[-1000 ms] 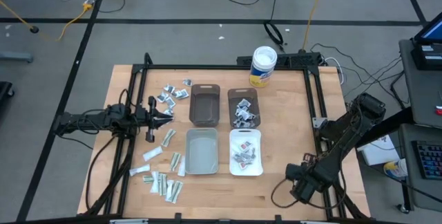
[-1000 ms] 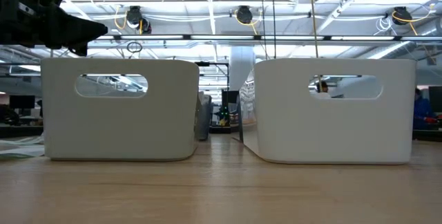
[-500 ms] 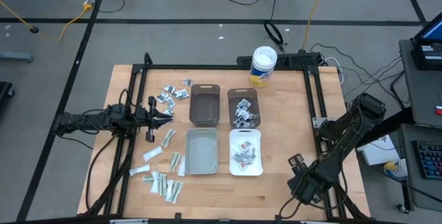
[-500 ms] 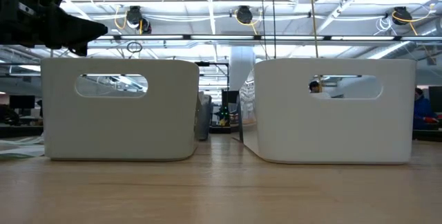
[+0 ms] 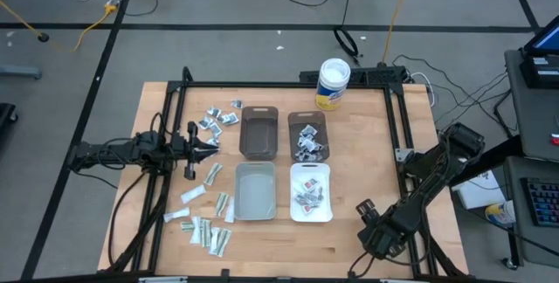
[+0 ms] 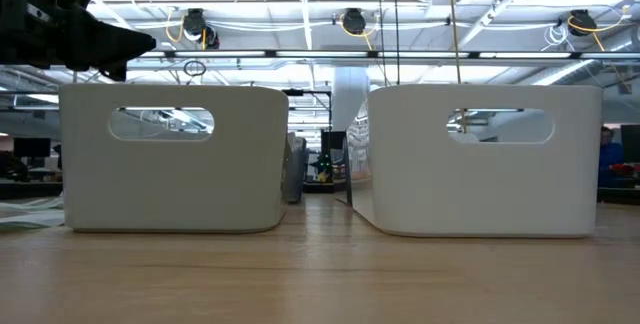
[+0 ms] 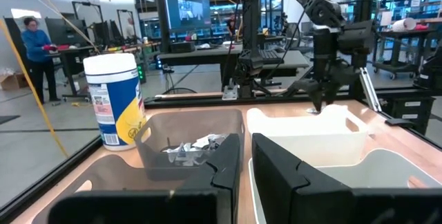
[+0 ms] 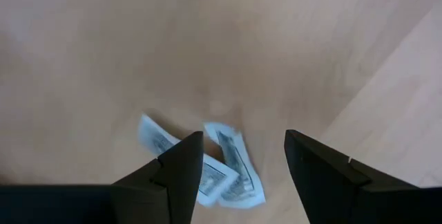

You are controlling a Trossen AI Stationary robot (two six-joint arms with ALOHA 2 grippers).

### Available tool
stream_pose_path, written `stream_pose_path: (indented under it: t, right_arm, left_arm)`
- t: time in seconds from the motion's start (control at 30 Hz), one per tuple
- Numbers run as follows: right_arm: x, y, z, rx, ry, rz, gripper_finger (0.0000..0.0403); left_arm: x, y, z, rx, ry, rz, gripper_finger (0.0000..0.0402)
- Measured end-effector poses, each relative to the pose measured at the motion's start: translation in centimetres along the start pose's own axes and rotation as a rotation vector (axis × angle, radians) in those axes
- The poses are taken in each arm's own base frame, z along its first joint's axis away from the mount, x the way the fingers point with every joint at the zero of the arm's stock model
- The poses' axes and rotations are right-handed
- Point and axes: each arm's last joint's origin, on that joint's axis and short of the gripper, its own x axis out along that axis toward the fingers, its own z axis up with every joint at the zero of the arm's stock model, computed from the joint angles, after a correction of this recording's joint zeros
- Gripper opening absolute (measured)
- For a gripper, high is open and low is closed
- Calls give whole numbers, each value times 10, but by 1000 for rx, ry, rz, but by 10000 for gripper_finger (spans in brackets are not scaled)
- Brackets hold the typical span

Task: Pick & Place First Aid Supplies
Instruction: Put the orange pad into the white bin

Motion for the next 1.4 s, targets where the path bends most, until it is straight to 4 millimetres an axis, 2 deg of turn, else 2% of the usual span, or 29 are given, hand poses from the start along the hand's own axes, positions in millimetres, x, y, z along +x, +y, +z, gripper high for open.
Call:
stream_pose_path:
  t: [0.17,0.33,0.73,0.87,1.07,1.4]
  right_arm:
    - [10,-3,-8,1,22,-5,186]
    - [15,-5,-8,6,8,25,154]
    - [12,-13,-4,48,19,116,8]
    - [0,-27,-3,168,60,127,6]
    - [-31,-49,6,300,53,105,3]
    - [-79,-91,17,732,62,89,1]
  left_arm:
    - [0,0,0,0,0,0,47]
    - [0,0,0,0,0,0,47]
    - [0,0,0,0,0,0,47]
    - [0,0,0,0,0,0,47]
    - [0,0,0,0,0,0,47]
    - [0,0,0,0,0,0,47]
